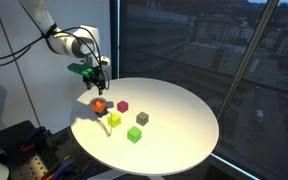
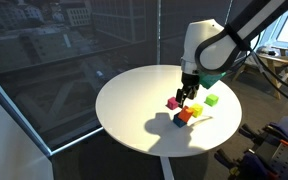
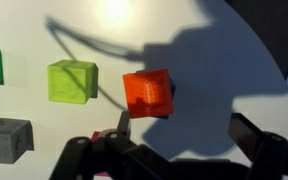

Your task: Put the orange block on the table.

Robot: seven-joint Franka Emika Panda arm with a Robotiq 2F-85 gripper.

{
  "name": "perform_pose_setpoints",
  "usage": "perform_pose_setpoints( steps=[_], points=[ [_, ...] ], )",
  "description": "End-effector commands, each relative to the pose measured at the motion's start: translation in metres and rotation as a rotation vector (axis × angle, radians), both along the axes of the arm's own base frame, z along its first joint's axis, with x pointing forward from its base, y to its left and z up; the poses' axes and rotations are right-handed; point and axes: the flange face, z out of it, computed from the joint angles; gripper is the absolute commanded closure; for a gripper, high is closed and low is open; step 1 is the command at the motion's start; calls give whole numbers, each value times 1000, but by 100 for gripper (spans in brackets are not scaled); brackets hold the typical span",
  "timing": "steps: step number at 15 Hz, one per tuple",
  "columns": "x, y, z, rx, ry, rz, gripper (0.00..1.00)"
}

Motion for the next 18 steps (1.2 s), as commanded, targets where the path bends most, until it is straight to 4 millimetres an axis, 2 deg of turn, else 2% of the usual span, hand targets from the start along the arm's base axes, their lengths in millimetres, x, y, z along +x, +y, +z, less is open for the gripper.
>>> perform_pose_setpoints(
  steps=[1,11,18],
  points=[
    [2,-4,-8,17,10,0,0],
    [4,-22,-24,7,32,-34,0],
    [5,-24,-33,11,3,-16,0]
  ],
)
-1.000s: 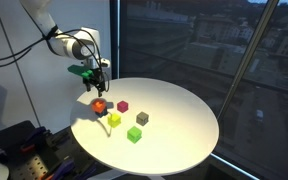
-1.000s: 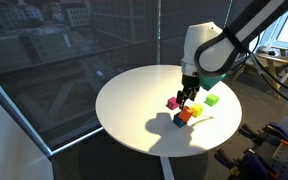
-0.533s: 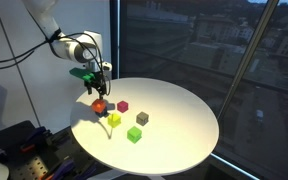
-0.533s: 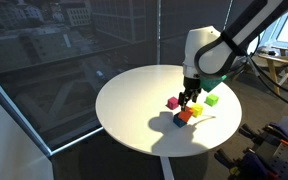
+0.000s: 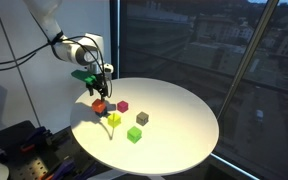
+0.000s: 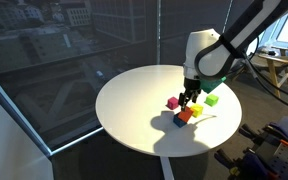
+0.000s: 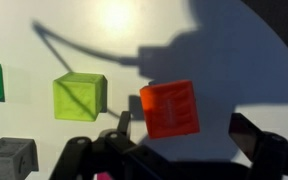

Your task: Put the orange block on the table.

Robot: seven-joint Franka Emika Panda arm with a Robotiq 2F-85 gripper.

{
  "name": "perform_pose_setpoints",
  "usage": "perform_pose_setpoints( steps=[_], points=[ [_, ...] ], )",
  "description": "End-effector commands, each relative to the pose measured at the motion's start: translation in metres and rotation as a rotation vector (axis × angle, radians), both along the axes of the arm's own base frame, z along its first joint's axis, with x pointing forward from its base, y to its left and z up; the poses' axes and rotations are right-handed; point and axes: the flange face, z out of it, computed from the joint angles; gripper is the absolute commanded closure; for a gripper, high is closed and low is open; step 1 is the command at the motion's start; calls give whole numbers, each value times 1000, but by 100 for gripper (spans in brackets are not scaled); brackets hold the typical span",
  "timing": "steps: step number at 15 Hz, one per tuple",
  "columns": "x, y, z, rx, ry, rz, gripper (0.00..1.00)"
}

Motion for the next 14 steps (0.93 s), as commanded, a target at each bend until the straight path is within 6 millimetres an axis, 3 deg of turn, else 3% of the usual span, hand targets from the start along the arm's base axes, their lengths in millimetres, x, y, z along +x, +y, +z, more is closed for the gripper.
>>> perform_pose_setpoints(
  steps=[1,14],
  points=[
    [3,-3,-3,11,-31,20,0],
    [3,-5,-20,22,-68,36,0]
  ],
)
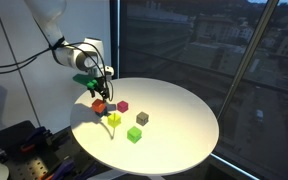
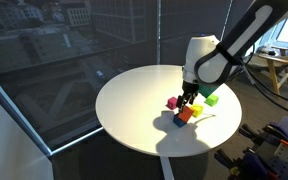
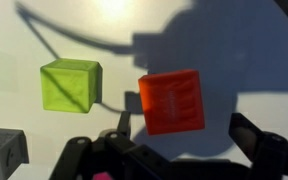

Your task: Put the orange block on the table.

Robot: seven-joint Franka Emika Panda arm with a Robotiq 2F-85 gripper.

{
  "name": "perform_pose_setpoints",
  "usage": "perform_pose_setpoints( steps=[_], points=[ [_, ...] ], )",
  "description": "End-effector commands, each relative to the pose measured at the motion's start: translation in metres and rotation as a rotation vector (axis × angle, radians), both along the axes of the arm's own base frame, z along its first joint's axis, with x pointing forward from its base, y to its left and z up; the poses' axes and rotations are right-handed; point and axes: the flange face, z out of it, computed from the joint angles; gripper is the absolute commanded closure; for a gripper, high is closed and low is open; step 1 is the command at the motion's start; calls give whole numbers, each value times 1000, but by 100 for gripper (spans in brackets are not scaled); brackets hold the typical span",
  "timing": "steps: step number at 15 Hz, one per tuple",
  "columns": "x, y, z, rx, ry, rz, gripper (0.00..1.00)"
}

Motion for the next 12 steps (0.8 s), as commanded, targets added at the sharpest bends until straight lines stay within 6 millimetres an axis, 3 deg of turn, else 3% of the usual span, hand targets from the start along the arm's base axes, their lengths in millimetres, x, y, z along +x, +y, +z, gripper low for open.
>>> perform_pose_setpoints(
  steps=[1,12],
  points=[
    [-1,-6,-3,6,-10,12,0],
    [-3,-12,-14,1,11,12,1]
  ],
)
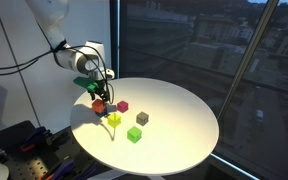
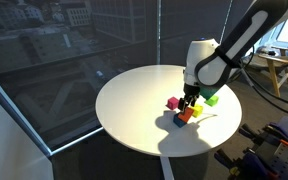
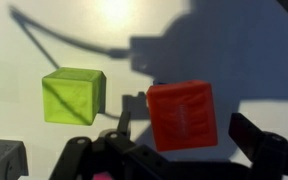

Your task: Put the orange block on the table.

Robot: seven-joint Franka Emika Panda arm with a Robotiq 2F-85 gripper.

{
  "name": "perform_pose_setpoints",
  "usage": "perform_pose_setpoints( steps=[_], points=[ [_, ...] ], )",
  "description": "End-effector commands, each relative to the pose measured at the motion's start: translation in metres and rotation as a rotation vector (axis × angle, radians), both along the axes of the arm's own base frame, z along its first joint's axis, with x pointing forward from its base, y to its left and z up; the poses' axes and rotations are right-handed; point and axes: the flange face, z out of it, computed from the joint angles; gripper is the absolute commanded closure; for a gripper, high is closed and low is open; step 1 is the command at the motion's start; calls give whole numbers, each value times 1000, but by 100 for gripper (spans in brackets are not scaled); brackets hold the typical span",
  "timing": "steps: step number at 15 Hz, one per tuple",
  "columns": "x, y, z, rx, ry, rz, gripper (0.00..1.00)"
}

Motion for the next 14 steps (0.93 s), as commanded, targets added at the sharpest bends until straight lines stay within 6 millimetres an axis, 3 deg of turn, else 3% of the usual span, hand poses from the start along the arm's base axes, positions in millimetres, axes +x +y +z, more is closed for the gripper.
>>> perform_pose_setpoints(
  steps=[1,3,7,14],
  points=[
    [0,-4,-1,4,-11,13,22],
    [0,-4,-2,4,-9,14,32],
    [-1,-3,-3,3,-5,18,65],
    [-4,-1,2,-16,36,19,72]
  ],
)
